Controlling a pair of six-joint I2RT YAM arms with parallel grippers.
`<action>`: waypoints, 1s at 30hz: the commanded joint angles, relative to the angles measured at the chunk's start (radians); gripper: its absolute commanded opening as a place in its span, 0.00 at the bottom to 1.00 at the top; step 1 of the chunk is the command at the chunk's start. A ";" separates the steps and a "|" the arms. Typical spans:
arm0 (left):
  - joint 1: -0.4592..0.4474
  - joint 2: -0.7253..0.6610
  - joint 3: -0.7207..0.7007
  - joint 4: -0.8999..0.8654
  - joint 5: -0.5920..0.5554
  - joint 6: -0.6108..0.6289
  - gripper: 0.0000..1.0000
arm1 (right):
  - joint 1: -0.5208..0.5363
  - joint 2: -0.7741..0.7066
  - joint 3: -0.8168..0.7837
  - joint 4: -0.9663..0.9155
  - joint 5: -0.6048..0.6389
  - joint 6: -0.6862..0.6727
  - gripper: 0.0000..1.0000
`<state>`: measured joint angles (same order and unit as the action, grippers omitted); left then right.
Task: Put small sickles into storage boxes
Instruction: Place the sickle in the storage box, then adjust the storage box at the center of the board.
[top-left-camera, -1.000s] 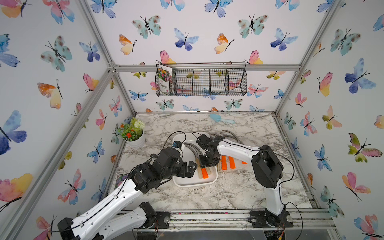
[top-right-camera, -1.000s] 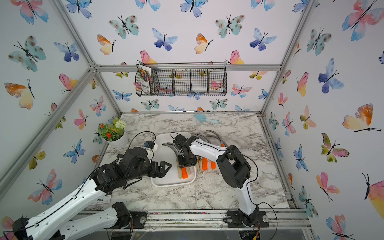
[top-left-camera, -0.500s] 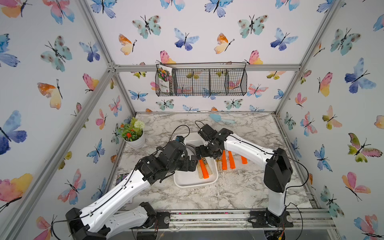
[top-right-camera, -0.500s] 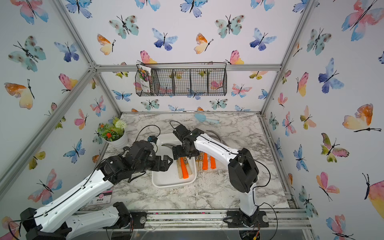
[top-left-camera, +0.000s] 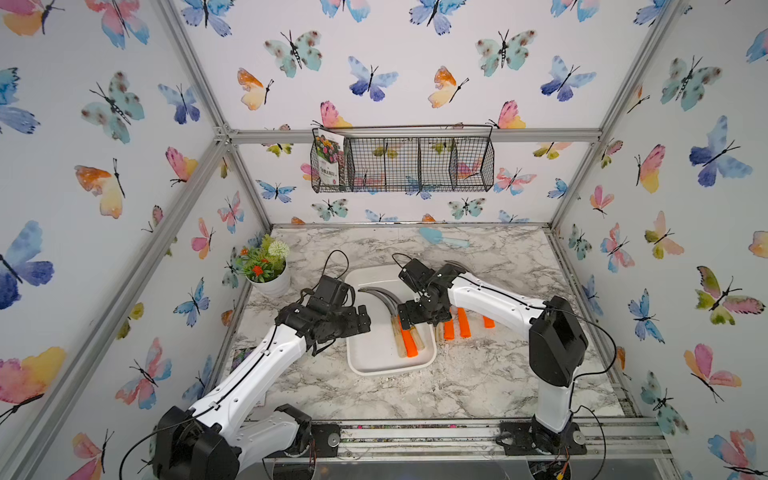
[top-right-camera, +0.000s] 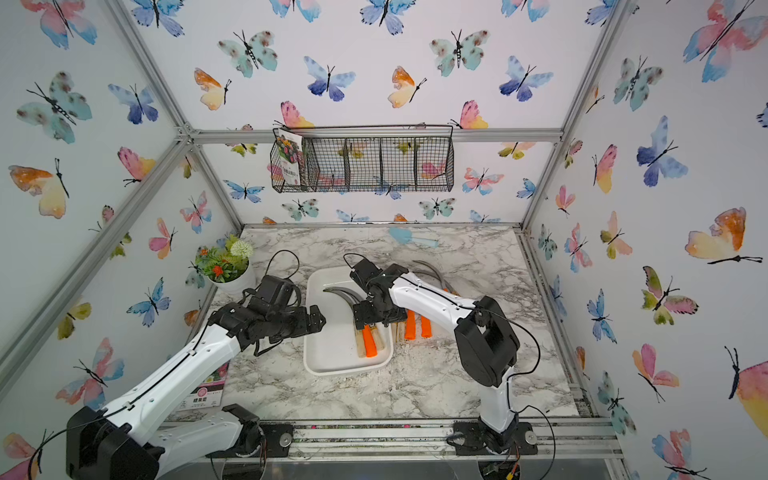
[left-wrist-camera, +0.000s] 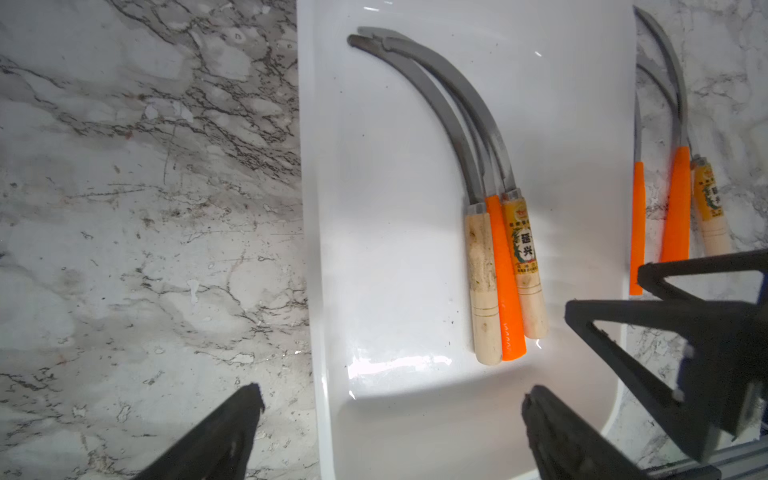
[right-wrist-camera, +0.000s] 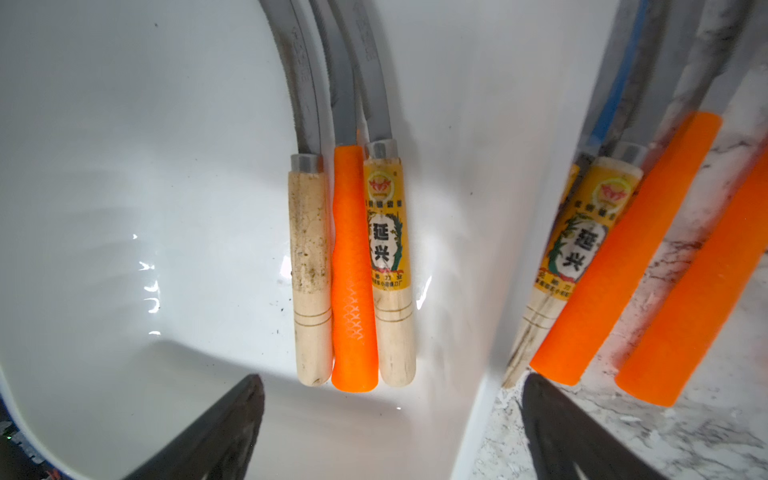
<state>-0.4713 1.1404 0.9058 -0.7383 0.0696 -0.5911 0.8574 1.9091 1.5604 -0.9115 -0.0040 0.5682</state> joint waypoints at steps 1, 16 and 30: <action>0.032 0.070 0.003 0.038 0.033 0.007 0.98 | -0.009 -0.004 -0.005 -0.023 0.029 0.009 0.98; 0.184 0.407 0.137 0.113 0.097 0.142 0.98 | -0.036 0.111 0.051 0.040 -0.050 -0.037 0.98; 0.261 0.631 0.338 0.140 0.145 0.187 0.98 | -0.045 0.311 0.335 0.029 -0.102 -0.080 0.98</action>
<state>-0.2356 1.7386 1.2022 -0.5991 0.1837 -0.4286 0.8181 2.1834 1.8343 -0.8829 -0.0807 0.5114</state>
